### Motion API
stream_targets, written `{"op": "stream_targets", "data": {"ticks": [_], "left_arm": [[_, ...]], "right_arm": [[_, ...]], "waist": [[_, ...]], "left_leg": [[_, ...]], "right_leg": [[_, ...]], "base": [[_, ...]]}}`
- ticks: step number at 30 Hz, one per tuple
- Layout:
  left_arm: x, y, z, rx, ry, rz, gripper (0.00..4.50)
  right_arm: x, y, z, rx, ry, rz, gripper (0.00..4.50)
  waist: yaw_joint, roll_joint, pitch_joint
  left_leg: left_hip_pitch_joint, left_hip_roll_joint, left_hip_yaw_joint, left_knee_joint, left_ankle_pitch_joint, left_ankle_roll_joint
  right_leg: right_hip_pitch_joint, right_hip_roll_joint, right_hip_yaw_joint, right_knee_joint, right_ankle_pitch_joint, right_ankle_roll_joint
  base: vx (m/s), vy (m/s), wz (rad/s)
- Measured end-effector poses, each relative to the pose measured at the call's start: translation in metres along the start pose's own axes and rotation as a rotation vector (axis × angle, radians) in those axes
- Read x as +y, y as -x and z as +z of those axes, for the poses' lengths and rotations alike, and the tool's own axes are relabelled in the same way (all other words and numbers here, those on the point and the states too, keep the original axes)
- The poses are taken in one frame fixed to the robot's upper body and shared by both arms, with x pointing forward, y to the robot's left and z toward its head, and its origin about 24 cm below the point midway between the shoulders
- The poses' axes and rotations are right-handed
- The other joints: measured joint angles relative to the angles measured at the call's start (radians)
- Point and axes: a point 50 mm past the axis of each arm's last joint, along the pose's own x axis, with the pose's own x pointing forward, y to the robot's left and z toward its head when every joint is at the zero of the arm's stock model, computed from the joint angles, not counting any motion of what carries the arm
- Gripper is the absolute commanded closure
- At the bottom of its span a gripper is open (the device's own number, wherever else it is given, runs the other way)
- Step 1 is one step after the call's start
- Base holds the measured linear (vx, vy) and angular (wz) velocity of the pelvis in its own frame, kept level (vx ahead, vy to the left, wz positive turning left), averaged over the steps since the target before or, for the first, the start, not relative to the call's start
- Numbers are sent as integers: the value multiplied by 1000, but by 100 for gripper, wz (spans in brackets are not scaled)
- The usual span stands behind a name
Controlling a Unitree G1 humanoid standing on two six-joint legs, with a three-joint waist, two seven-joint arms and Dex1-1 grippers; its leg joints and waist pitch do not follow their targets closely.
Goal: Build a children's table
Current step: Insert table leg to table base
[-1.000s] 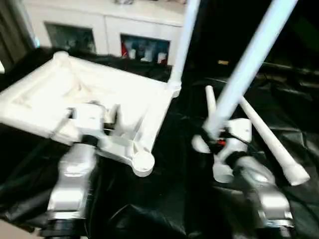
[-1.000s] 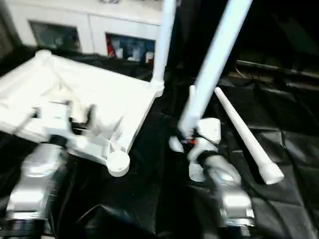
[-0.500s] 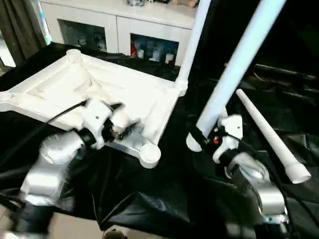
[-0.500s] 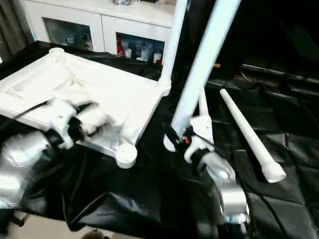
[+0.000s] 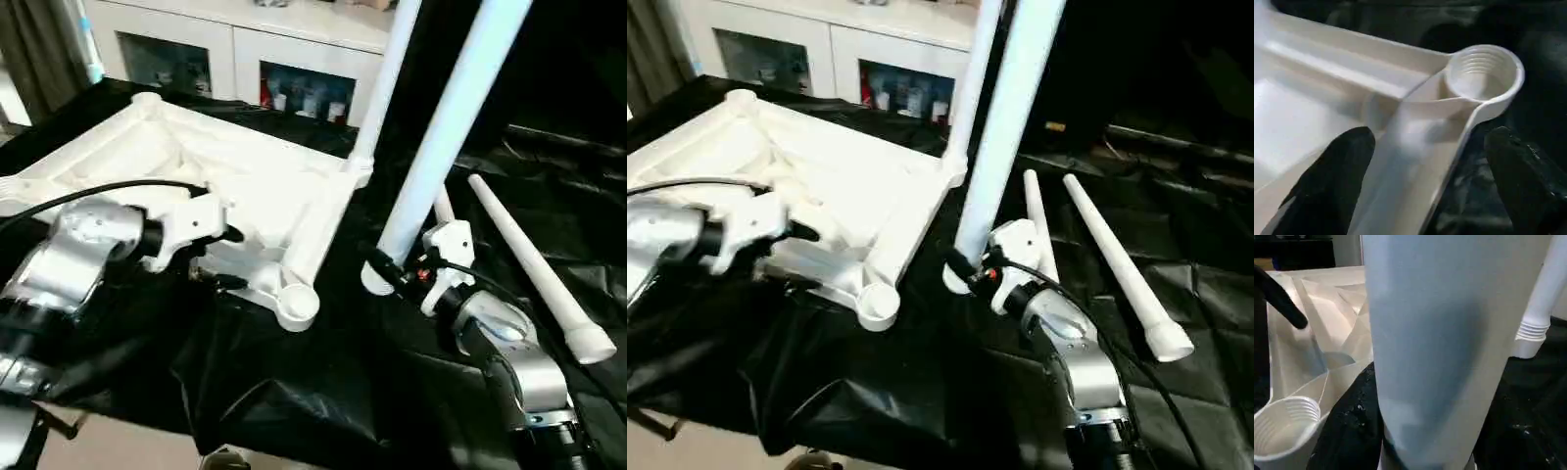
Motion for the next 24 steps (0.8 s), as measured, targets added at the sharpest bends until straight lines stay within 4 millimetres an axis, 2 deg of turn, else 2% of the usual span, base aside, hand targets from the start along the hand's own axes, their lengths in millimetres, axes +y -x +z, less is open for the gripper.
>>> {"op": "stream_targets", "data": {"ticks": [1, 2, 6, 8, 13, 14, 18, 20, 24], "left_arm": [[1, -7, -1, 22, -20, -39, 84], [0, -10, -3, 38, -30, -61, 106], [4, -16, -9, 111, -67, -119, 137], [7, -17, -10, 130, -83, -127, 164], [13, -16, -13, 174, -112, -135, 190], [14, -17, -13, 178, -117, -136, 214], [17, -19, -15, 198, -134, -138, 215], [19, -20, -16, 208, -143, -128, 249], [19, -21, -18, 214, -147, -127, 270]], "right_arm": [[1, 0, 0, 1, 0, 3, 259], [2, -1, 0, 1, 0, 7, 259], [2, 0, -1, 3, 0, 5, 259], [3, 2, -4, 8, -6, 3, 259], [4, 6, -8, 19, -12, -7, 259], [4, 6, -8, 19, -13, -10, 259], [6, 9, -7, 14, -9, -13, 259], [6, 10, -9, 18, -8, -17, 259], [6, 10, -9, 20, -8, -25, 259]], "waist": [[0, 0, 0], [0, 1, 0], [-2, 5, 2], [-2, 8, 2], [-1, 24, 7], [0, 25, 7], [1, 31, 9], [0, 33, 9], [0, 35, 9]], "left_leg": [[-2, 0, 0, 0, 1, 1], [-4, 0, 0, 0, 2, 1], [-7, 1, 0, 0, 2, 1], [-8, 0, 0, 0, 2, 2], [-8, 0, 2, 1, 2, 2], [-8, 0, 2, 1, 2, 2], [-8, 1, 2, 1, 2, 2], [-8, 1, 2, 1, 2, 2], [-8, 1, 2, 1, 2, 2]], "right_leg": [[-3, 0, 0, 1, 0, 0], [-5, 0, 0, 1, 0, 1], [-7, 0, -1, 1, 2, 2], [-7, -1, -1, 1, 2, 2], [-7, -2, -1, 1, 2, 2], [-7, -2, -1, 1, 2, 2], [-7, -3, -2, 1, 3, 2], [-7, -3, -2, 1, 3, 2], [-7, -3, -2, 1, 3, 2]], "base": [[0, 0, 0], [0, 0, 0], [0, 0, 0], [0, 0, 0], [0, 0, 0], [0, 0, 0], [0, 0, 0], [0, 0, 0], [0, 0, 0]]}}
